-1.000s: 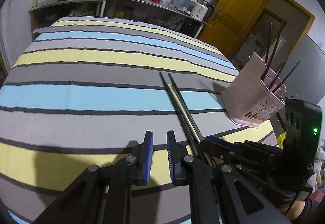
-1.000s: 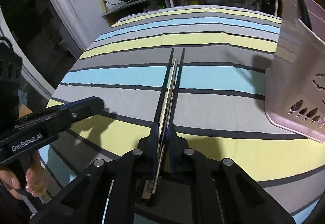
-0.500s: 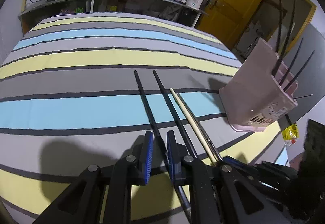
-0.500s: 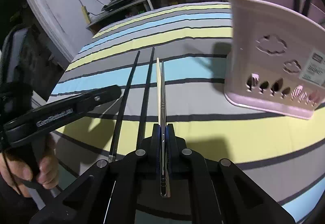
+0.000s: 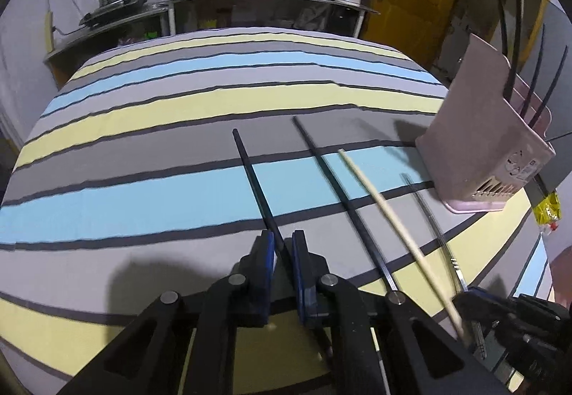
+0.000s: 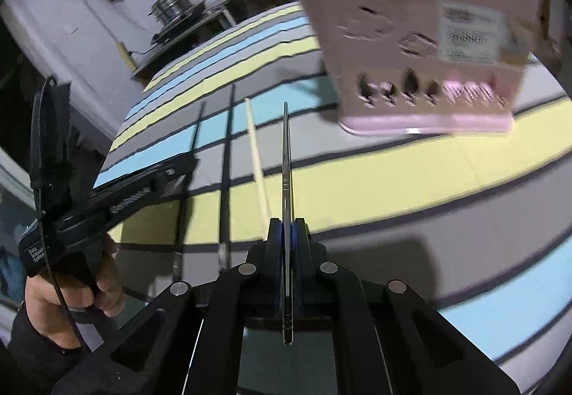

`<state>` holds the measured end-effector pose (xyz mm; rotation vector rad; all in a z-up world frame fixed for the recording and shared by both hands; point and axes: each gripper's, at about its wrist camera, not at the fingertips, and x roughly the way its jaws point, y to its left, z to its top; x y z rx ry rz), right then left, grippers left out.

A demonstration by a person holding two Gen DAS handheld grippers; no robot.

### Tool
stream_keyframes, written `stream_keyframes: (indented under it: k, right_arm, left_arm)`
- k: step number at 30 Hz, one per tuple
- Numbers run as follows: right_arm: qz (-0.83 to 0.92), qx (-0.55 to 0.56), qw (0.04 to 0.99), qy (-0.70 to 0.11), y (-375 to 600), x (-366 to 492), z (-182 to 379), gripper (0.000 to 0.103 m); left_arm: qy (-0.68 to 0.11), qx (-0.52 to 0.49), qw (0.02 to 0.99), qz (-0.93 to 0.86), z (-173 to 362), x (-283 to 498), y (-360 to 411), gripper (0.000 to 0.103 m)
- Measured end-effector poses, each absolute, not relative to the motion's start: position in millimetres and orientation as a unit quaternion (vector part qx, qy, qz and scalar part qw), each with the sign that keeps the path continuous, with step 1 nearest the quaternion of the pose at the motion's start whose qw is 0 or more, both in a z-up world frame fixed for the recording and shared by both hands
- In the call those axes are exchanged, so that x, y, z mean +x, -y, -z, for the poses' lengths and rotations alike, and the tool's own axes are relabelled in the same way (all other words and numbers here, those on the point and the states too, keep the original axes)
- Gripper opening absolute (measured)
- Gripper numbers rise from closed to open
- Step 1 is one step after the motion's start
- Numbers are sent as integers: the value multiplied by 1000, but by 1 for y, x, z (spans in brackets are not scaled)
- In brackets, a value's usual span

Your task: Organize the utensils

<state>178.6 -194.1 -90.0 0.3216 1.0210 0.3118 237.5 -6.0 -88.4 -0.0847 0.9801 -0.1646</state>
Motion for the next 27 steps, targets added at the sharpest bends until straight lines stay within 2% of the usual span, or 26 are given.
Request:
stream_keyframes:
  k: [12, 17, 27]
  right_arm:
    - [-146, 167, 843, -490, 223, 161, 91, 6]
    - [-151, 143, 849, -486, 218, 166, 86, 12]
    - [-148, 82, 861, -479, 201, 202, 85, 12]
  left_arm:
    - [-480, -52, 872, 76, 87, 219, -18, 10]
    - [-483, -56, 870, 83, 86, 218, -21, 10]
    - [-484, -67, 869, 75, 87, 246, -24, 11]
